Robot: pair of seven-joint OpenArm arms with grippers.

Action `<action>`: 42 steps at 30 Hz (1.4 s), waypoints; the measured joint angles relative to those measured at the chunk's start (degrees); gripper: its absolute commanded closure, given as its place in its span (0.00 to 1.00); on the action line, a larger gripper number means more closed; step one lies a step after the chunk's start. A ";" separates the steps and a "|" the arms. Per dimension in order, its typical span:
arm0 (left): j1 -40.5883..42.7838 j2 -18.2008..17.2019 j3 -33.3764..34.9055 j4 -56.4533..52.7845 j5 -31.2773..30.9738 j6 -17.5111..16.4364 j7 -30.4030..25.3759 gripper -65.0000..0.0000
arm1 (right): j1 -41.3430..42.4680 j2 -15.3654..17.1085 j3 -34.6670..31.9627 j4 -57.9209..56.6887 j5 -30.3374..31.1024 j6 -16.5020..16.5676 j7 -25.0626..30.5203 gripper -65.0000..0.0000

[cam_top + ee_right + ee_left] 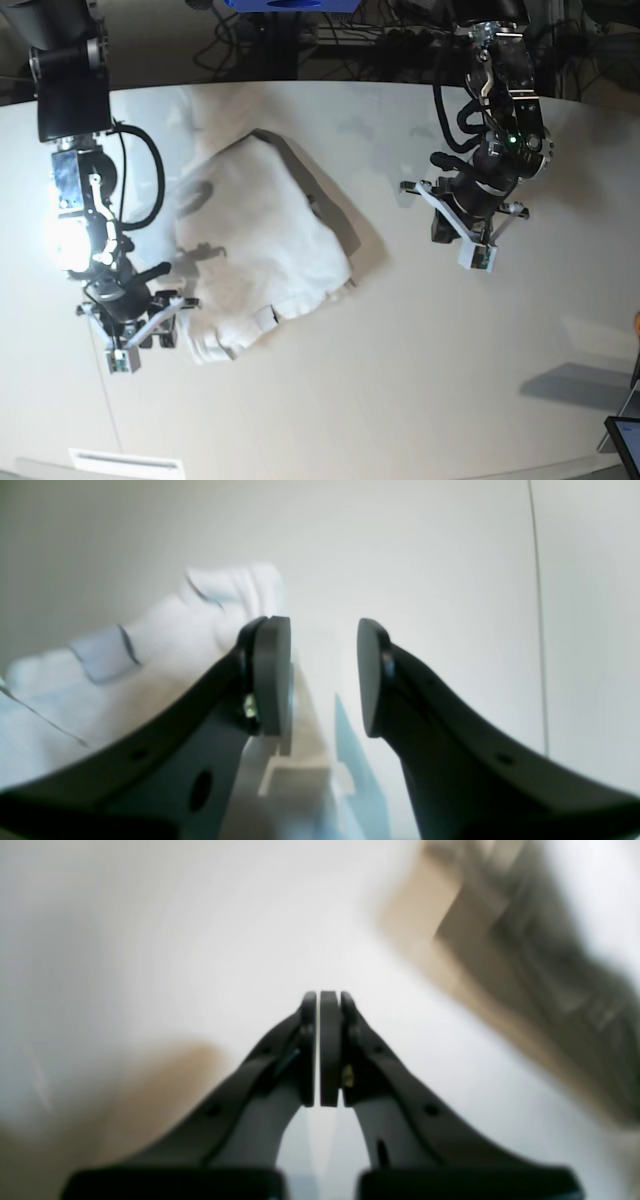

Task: Fold the T-shirt properly
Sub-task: 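Lower the left gripper to the shirt's side edge and push it inward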

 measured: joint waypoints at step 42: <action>-14.53 -2.84 7.15 -18.10 -32.44 -5.05 -0.22 0.15 | -5.68 1.84 0.31 -0.13 -0.09 -0.22 0.04 0.67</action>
